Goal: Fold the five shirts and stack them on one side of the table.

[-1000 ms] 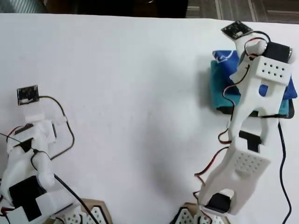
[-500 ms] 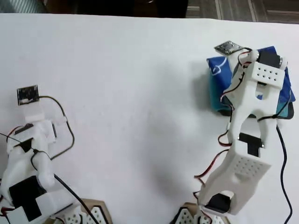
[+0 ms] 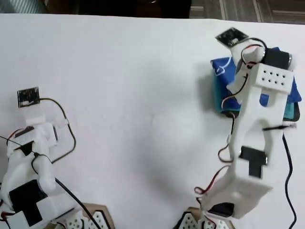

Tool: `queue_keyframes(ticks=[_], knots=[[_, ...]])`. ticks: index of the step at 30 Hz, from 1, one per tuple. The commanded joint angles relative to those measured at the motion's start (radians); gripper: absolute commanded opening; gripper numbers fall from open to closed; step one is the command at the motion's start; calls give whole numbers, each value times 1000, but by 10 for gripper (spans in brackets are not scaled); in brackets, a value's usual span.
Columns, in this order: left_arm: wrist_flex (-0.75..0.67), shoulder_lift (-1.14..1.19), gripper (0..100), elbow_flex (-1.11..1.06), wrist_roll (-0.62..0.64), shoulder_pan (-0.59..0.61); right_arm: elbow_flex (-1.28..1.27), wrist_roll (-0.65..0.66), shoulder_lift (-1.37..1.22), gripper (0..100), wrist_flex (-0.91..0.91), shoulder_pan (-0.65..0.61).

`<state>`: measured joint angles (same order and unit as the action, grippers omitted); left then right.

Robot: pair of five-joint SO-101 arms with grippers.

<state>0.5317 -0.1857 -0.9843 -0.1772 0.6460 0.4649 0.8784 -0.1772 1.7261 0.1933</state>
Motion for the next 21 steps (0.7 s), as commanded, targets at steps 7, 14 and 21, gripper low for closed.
queue_keyframes(ticks=[7,14,21], knots=[[-17,-20,27,4,5,-9,-54,-5,263,22,-240,48],[-17,-20,27,4,5,-9,-318,-3,31,19,-659,248],[-17,-20,27,4,5,-9,-324,-2,-44,19,-684,367]])
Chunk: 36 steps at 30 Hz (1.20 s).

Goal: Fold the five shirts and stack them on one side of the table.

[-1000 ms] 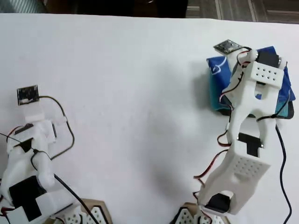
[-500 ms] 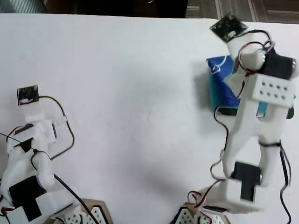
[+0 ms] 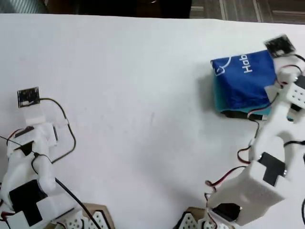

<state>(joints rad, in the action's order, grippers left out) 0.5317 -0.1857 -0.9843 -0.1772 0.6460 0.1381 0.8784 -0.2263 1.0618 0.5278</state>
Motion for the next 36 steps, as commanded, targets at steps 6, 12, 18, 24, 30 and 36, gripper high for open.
queue_keyframes(ticks=[6,12,18,24,30,36], knots=[[-17,-20,27,4,5,-9,2,5,-1,19,77,53],[-17,-20,27,4,5,-9,2,6,-1,19,159,51],[-17,-20,27,4,5,-9,21,6,31,19,259,47],[-17,-20,27,4,5,-9,109,-8,183,20,191,54],[-17,-20,27,4,5,-9,44,-52,124,20,-67,54],[-17,-20,27,4,5,-9,32,-52,-93,25,-203,54]])
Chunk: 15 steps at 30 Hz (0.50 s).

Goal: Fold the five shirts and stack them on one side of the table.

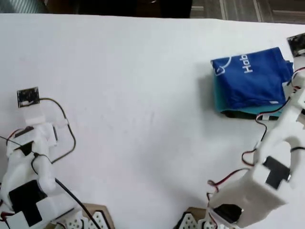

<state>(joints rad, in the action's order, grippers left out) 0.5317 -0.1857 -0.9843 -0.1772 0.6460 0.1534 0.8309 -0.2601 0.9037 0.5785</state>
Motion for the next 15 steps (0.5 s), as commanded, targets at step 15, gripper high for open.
queue_keyframes(ticks=[15], knots=[[-17,-20,27,4,5,-9,28,5,-136,20,188,85]])
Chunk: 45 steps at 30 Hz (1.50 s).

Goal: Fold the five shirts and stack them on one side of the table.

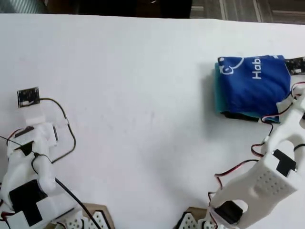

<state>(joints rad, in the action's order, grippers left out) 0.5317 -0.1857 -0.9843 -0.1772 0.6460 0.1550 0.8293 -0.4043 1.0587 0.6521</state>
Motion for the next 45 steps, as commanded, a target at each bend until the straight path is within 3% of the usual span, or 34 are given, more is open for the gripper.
queue_keyframes(ticks=[1,9,16,21,26,40,45], knots=[[-17,-20,27,4,5,-9,26,6,16,20,36,12],[-17,-20,27,4,5,-9,28,-3,186,25,28,-25],[-17,-20,27,4,5,-9,23,-6,355,25,-177,-65],[-17,-20,27,4,5,-9,26,-114,226,24,-427,-136],[-17,-20,27,4,5,-9,69,-124,5,24,-619,-183],[-17,-20,27,4,5,-9,621,-129,-527,24,-621,-163],[-17,-20,27,4,5,-9,783,-186,-549,24,-443,-156]])
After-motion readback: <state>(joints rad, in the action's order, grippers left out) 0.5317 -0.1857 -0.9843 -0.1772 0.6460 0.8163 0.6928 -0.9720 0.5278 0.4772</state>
